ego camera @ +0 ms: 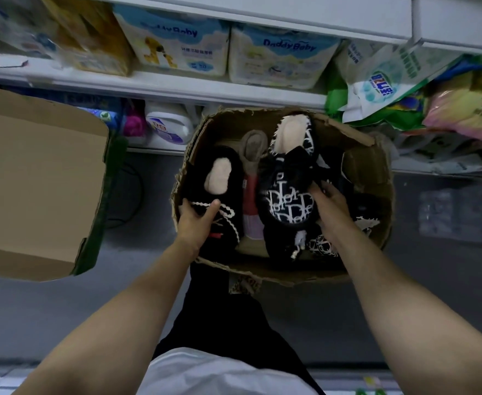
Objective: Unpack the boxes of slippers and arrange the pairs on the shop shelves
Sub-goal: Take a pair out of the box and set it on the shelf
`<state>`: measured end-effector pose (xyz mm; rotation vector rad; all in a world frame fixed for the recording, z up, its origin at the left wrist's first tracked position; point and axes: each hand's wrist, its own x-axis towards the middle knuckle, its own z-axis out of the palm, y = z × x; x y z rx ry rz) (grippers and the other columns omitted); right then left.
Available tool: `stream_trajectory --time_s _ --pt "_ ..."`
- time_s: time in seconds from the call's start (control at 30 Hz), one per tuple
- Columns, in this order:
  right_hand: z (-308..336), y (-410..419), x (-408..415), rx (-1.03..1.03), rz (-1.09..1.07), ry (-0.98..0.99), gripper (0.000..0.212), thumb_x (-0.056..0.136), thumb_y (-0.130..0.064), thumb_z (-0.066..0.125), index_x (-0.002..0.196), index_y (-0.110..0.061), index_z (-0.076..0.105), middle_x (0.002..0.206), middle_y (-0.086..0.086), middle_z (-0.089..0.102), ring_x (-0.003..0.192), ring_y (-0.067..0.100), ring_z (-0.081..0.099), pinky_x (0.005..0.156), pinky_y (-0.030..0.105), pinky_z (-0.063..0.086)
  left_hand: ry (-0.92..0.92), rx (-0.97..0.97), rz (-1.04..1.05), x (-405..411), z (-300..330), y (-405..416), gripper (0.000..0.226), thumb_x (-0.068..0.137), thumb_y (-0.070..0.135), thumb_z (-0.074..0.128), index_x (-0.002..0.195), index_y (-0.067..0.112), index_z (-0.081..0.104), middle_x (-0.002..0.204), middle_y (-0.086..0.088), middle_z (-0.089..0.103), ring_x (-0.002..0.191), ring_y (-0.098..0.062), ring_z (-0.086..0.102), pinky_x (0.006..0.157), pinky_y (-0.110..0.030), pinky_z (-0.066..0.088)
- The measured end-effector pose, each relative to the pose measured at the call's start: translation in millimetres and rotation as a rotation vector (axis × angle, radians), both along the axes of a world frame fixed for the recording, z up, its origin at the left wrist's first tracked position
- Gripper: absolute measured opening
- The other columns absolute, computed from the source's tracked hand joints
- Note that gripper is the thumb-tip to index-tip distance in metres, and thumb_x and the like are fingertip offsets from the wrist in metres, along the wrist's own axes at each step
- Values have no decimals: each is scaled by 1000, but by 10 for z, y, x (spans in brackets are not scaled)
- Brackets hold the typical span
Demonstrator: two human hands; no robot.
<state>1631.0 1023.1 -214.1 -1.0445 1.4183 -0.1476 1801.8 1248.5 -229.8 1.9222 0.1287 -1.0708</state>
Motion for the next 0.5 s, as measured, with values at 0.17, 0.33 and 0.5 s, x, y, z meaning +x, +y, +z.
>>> stream_trajectory --time_s 0.17,0.33,0.5 --pt "-30 90 -3 105 -33 -131 49 94 -35 68 139 -22 55 128 0 67 112 15 66 91 36 57 92 27 -73 -43 -59 -45 45 86 29 77 127 16 60 111 1 71 107 -21 66 98 -40 52" --pt "-61 302 50 197 -146 -322 70 77 -34 79 140 -15 54 130 6 68 116 18 67 96 35 55 74 -2 -74 -79 -30 -78 37 87 17 76 123 14 65 99 3 71 96 -18 69 92 -35 54" --pt "-84 384 219 165 -22 -281 90 65 -25 89 144 -23 47 126 2 69 113 18 68 98 41 55 128 -60 -95 -40 -117 16 81 69 40 89 141 38 53 142 2 54 126 -19 55 109 -44 45"
